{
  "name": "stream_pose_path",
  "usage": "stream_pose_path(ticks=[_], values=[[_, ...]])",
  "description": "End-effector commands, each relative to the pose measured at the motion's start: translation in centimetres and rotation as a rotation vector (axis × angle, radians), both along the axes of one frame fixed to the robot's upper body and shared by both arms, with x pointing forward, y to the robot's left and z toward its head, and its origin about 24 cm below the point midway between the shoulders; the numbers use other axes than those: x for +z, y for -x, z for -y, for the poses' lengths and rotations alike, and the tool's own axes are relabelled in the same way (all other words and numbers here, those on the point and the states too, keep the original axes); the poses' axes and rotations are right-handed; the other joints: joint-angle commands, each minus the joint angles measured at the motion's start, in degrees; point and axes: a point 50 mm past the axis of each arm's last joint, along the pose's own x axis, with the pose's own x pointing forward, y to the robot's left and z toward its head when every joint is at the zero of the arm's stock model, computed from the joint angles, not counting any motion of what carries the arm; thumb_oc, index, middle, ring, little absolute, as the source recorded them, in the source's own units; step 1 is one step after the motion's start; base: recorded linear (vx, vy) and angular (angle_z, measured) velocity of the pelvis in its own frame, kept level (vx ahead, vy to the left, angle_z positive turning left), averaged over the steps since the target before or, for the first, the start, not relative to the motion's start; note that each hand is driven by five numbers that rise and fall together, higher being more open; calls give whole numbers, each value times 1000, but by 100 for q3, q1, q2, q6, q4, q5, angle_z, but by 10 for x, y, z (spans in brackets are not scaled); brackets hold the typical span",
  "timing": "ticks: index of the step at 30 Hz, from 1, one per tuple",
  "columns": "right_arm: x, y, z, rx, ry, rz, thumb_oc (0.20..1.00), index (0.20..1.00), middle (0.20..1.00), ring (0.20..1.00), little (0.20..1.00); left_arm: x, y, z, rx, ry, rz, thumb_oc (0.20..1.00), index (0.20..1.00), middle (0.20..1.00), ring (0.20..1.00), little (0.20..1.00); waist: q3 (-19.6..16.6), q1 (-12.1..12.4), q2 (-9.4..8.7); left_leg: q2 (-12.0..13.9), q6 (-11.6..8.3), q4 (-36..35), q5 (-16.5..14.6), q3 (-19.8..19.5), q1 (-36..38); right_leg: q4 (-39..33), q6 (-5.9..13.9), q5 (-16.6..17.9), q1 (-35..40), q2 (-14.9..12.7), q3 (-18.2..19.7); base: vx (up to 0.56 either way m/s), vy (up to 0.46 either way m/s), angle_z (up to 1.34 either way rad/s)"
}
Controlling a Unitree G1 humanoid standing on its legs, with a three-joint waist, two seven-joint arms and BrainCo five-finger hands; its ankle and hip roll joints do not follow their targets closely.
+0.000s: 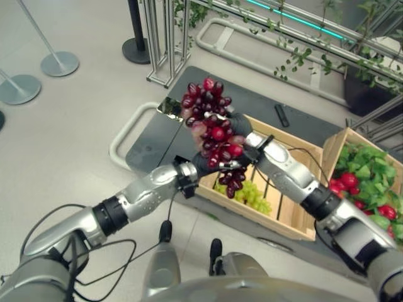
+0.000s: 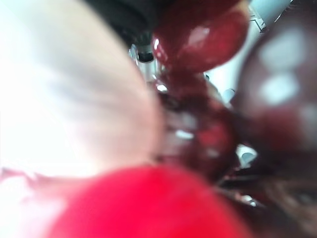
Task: Pick up the fruits from the basket on one side to the basket on the other side
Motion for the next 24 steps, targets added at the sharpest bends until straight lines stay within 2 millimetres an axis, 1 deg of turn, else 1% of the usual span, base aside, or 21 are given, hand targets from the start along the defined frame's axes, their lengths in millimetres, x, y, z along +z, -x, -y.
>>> stream_pose_path(ticks=[1, 2, 3, 4, 7, 10, 11, 12, 13, 14, 15, 18, 22, 24], values=[[37, 10, 11, 50, -87, 135, 1000, 1000, 1000, 1000, 1000, 32, 0, -7, -22, 101, 140, 200, 200, 200, 200, 200, -142, 24, -198, -215, 319, 338, -690, -29, 234, 29, 393, 691, -391, -148, 7, 0, 0, 0], [37, 10, 11, 50, -87, 135, 1000, 1000, 1000, 1000, 1000, 32, 0, -7, -22, 101, 140, 200, 200, 200, 200, 200, -142, 24, -198, -215, 319, 338, -690, -29, 234, 29, 393, 691, -391, -148, 7, 0, 0, 0], [38, 10, 20, 28, -74, 143, 1000, 1000, 1000, 1000, 1000, 34, 0, -11, -15, 99, 145, 200, 200, 200, 200, 200, -143, 20, -203, -213, 314, 335, -687, -26, 234, 23, 397, 690, -388, -149, 7, 0, 0, 0], [40, 10, 39, -13, -50, 156, 1000, 1000, 1000, 1000, 1000, 36, 0, -20, 5, 99, 158, 200, 200, 200, 200, 200, -155, 15, -213, -215, 303, 327, -687, -28, 251, 23, 403, 688, -380, -144, 0, 0, 0, 0], [44, 14, 65, -80, -28, 174, 1000, 1000, 1000, 1000, 1000, 38, 2, -35, 43, 95, 168, 200, 200, 200, 200, 200, -165, 3, -216, -211, 290, 307, -686, -26, 274, 16, 413, 685, -364, -144, -12, 0, 0, 0], [46, 18, 86, -138, -7, 186, 1000, 1000, 1000, 1000, 1000, 39, 3, -48, 78, 97, 172, 200, 200, 200, 200, 200, -178, -12, -221, -208, 280, 297, -683, -24, 288, 13, 419, 685, -352, -139, -20, 0, 0, 0], [45, 18, 86, -138, -7, 186, 1000, 1000, 1000, 1000, 1000, 39, 3, -48, 77, 97, 172, 200, 200, 200, 200, 200, -178, -10, -221, -208, 280, 296, -684, -24, 289, 13, 419, 685, -352, -139, -20, 0, 0, 0], [45, 19, 92, -156, -9, 186, 1000, 1000, 1000, 1000, 1000, 39, 4, -51, 89, 105, 170, 200, 200, 200, 200, 200, -186, -19, -220, -201, 278, 294, -687, -22, 296, 17, 420, 685, -356, -140, -18, 0, 0, 0], [46, 20, 103, -193, 1, 192, 1000, 1000, 1000, 1000, 1000, 39, 4, -57, 112, 111, 170, 200, 200, 200, 200, 200, -195, -34, -222, -202, 274, 303, -691, -13, 297, 18, 421, 684, -357, -136, -16, 0, 0, 0], [46, 21, 103, -193, 1, 192, 1000, 1000, 1000, 1000, 1000, 39, 4, -57, 111, 111, 170, 200, 200, 200, 200, 200, -196, -32, -222, -202, 274, 303, -692, -13, 296, 18, 421, 684, -357, -136, -16, 0, 0, 0], [45, 21, 112, -232, 1, 192, 1000, 1000, 1000, 1000, 1000, 40, 4, -60, 125, 116, 178, 200, 200, 200, 200, 200, -204, -41, -222, -202, 271, 302, -691, -8, 299, 16, 418, 678, -355, -132, -15, 0, 0, 0], [42, 22, 126, -291, -10, 185, 1000, 1000, 1000, 1000, 1000, 40, 3, -65, 150, 127, 180, 200, 200, 200, 200, 200, -211, -57, -227, -193, 267, 303, -695, -10, 299, 20, 418, 676, -357, -131, -14, 0, 0, 0], [37, 23, 139, -359, -37, 178, 1000, 1000, 1000, 1000, 1000, 41, 3, -72, 183, 144, 185, 200, 200, 200, 200, 200, -221, -79, -227, -185, 265, 300, -696, -4, 297, 23, 414, 669, -359, -130, -27, 0, 0, 0], [37, 23, 141, -371, -42, 180, 1000, 1000, 1000, 1000, 1000, 40, 3, -73, 192, 146, 184, 200, 200, 200, 200, 200, -226, -84, -226, -186, 264, 301, -696, -4, 293, 18, 413, 668, -357, -131, -31, 0, 0, 0]])
